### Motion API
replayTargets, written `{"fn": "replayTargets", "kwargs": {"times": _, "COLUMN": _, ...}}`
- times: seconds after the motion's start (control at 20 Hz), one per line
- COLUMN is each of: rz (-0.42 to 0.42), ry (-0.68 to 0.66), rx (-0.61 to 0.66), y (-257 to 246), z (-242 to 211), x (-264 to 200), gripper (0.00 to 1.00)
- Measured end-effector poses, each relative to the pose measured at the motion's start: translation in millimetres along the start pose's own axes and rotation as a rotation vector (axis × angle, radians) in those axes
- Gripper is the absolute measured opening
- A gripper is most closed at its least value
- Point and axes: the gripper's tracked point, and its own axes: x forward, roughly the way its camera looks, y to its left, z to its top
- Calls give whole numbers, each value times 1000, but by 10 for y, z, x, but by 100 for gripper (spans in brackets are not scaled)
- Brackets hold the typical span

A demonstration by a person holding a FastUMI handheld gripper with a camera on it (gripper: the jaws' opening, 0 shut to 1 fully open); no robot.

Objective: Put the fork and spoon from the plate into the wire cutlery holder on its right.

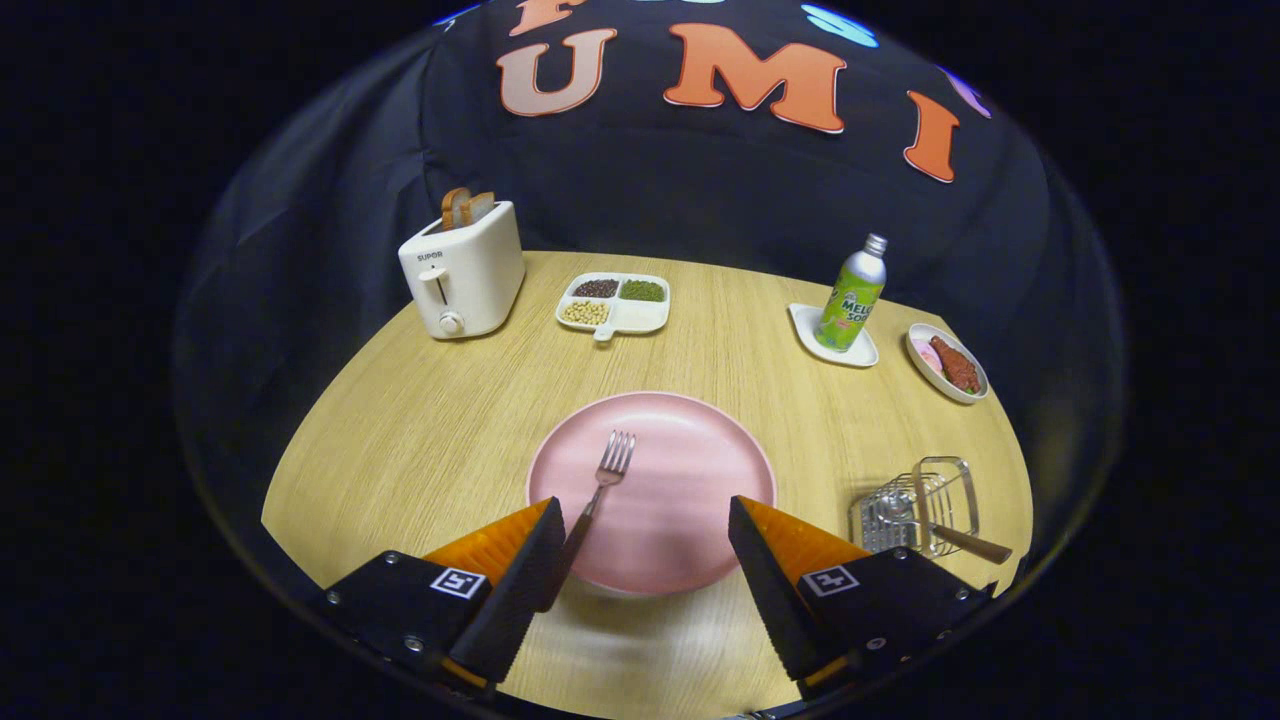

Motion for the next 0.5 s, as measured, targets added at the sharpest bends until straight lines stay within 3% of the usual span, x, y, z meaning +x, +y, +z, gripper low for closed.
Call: {"fn": "replayTargets", "kwargs": {"times": 0.5, "rz": -27, "ry": 55, "rx": -32, "y": 280, "z": -143, "x": 463, "gripper": 72}}
